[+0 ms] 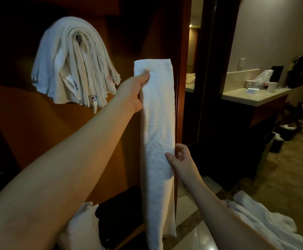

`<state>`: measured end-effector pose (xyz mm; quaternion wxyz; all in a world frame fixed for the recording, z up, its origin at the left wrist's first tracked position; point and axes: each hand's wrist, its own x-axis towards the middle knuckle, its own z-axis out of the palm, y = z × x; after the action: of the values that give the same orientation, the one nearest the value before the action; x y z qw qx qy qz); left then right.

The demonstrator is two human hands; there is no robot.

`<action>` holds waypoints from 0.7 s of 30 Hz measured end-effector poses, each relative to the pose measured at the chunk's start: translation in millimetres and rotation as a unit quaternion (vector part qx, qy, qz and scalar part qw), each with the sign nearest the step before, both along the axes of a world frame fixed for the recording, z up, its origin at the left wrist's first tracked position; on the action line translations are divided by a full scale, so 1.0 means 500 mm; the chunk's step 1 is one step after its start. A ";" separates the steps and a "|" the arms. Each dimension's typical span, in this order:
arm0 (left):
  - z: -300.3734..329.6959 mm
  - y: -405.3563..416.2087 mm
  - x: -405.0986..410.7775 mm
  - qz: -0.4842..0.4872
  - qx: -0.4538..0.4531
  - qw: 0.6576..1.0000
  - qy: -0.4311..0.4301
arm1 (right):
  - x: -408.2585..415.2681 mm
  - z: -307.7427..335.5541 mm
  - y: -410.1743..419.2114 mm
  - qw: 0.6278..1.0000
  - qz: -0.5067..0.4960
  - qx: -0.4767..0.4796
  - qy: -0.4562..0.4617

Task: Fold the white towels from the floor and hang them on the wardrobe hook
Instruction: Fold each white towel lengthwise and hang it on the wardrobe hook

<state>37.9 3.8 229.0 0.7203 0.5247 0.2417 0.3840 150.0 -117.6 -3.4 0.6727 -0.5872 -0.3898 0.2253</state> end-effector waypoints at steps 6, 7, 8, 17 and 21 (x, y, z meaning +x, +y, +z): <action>0.014 0.007 0.007 0.000 -0.004 1.000 -0.014 | -0.003 -0.011 -0.005 1.000 0.015 0.009 0.012; 0.015 0.009 0.008 -0.003 -0.008 1.000 -0.020 | -0.004 -0.013 -0.005 1.000 0.014 0.009 0.013; 0.015 0.012 0.009 -0.005 -0.011 1.000 -0.024 | -0.006 -0.016 -0.005 1.000 0.014 0.004 0.011; 0.021 0.075 0.008 0.005 0.011 1.000 -0.022 | 0.005 -0.012 -0.022 0.985 0.014 -0.142 -0.095; 0.020 0.118 -0.008 0.035 0.011 0.999 -0.025 | 0.008 0.016 -0.034 0.981 0.006 -0.143 -0.133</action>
<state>34.0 62.9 239.2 0.7063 0.5144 0.2373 0.4244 153.9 -134.4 4.5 0.5227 -0.6994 -0.4430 0.2031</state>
